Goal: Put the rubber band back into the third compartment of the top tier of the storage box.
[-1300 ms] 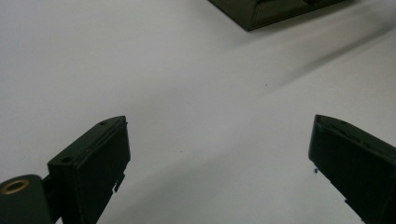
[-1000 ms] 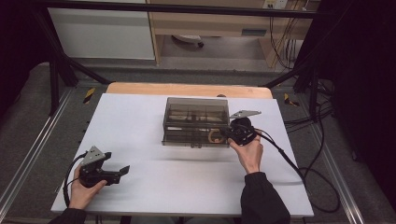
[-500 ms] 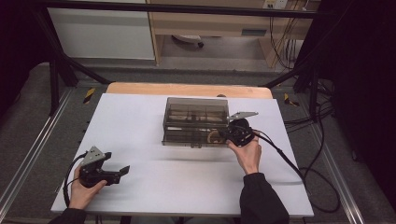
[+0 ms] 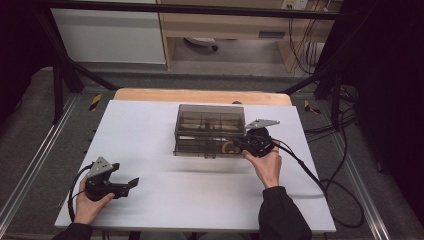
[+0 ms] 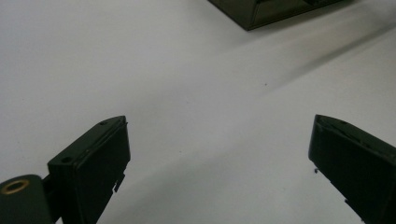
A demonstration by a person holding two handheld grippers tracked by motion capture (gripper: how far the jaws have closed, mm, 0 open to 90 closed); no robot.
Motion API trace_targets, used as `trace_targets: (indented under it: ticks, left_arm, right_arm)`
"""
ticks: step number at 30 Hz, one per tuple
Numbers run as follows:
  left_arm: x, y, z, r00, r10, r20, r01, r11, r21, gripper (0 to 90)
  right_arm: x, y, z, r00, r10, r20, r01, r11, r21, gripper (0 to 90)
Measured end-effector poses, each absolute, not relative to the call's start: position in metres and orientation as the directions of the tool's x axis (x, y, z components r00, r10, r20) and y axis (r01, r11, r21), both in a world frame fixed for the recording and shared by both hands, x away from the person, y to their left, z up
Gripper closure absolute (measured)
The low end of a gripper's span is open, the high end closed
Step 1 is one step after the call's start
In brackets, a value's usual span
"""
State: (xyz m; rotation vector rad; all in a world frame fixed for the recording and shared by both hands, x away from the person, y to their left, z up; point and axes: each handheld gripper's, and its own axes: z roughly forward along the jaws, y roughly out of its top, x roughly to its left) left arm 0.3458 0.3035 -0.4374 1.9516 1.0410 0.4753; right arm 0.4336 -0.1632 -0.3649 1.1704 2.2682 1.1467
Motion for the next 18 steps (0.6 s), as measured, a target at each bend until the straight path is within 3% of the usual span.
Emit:
trace_targets:
  ticks: [18]
  left_arm:
    - [0.346, 0.303, -0.438, 0.582, 0.811, -0.057, 0.491, -0.294, 0.82, 4.9]
  right_arm:
    - [0.415, -0.19, -0.352, -0.592, 0.803, 0.071, 0.485, 0.284, 0.827, 26.0]
